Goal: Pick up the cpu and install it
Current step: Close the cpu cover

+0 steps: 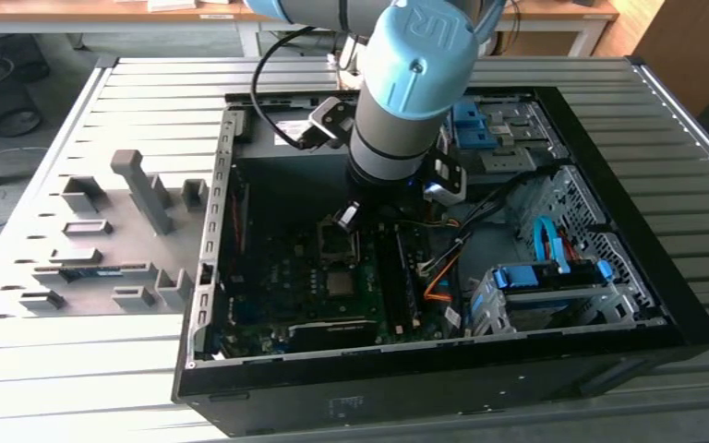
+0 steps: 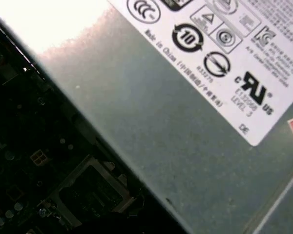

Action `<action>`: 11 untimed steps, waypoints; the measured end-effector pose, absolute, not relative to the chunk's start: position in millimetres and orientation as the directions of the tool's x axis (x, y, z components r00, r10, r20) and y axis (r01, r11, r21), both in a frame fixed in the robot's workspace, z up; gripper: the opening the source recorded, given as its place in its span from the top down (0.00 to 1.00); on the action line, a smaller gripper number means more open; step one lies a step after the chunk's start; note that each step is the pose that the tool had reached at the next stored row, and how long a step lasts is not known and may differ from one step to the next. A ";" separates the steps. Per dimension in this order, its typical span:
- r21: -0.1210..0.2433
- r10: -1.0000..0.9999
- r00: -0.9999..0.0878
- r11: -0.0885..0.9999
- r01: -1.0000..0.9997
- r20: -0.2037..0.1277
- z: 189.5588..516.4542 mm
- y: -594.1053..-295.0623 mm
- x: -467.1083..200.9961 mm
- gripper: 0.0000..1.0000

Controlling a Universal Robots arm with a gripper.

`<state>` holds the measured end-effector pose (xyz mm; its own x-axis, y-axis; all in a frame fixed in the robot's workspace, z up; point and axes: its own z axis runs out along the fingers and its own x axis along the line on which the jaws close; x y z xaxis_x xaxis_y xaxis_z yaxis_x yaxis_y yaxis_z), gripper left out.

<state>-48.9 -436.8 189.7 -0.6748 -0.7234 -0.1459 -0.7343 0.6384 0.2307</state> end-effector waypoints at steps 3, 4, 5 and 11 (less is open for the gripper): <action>0.230 -0.723 -0.675 0.638 -0.735 -0.146 189.6 -436.8 -50.5 0.90; 0.230 -0.723 -0.675 0.638 -0.735 -0.147 189.7 -436.8 -51.0 0.90; 0.229 -0.723 -0.674 0.638 -0.735 -0.147 189.7 -436.8 -51.5 0.90; 0.225 -0.723 -0.674 0.638 -0.736 -0.152 190.7 -436.8 -56.2 0.90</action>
<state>-56.2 -436.8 190.7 -0.6735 -0.7235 -0.1516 -0.7362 0.6383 0.2247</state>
